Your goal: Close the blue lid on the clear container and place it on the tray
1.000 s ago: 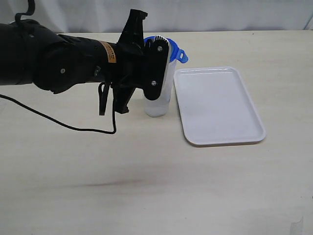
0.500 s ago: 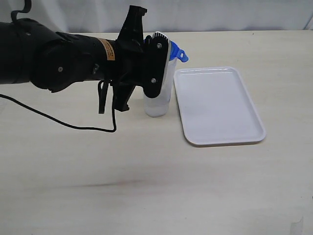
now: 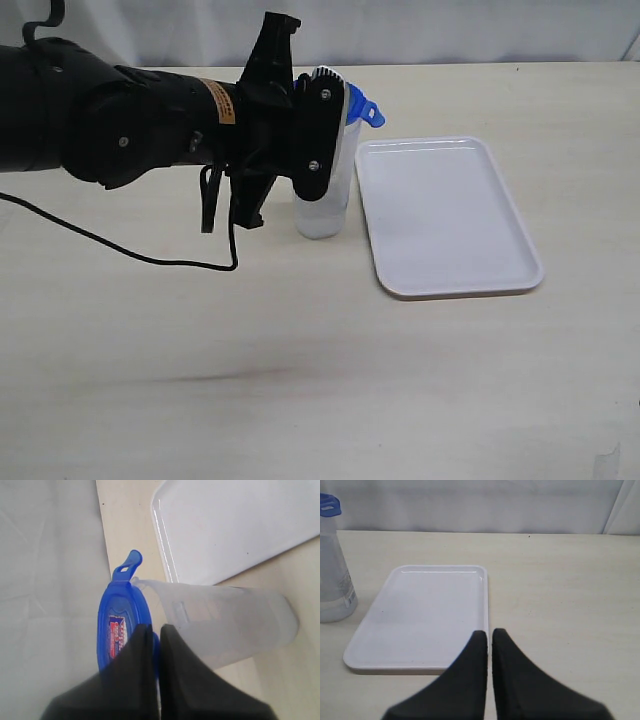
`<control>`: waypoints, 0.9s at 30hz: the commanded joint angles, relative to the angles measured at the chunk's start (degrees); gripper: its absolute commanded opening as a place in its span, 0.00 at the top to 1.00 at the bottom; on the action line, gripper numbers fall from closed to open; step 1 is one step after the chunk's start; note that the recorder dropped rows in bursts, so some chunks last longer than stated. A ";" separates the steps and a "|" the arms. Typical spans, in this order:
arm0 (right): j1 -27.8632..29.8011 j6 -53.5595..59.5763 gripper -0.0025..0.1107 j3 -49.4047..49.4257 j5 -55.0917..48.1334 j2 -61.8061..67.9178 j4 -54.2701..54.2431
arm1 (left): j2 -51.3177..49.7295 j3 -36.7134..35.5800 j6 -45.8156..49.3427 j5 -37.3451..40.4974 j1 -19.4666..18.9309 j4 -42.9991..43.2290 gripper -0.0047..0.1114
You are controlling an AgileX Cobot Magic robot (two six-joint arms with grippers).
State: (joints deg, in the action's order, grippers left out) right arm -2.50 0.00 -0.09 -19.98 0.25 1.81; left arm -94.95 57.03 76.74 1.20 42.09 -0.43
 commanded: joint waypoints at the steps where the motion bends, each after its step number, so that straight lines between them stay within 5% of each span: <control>1: 0.35 0.32 0.94 0.09 0.17 -0.25 -0.05 | 0.61 0.44 -0.48 0.21 0.55 -0.72 0.96; 27: 0.35 0.32 0.94 0.09 0.17 -0.25 -0.05 | 0.74 0.44 -2.09 1.11 0.55 -0.72 0.96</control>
State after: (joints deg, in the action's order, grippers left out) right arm -2.50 0.00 -0.09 -19.98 0.25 1.81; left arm -94.95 57.03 76.23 2.88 42.18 -0.43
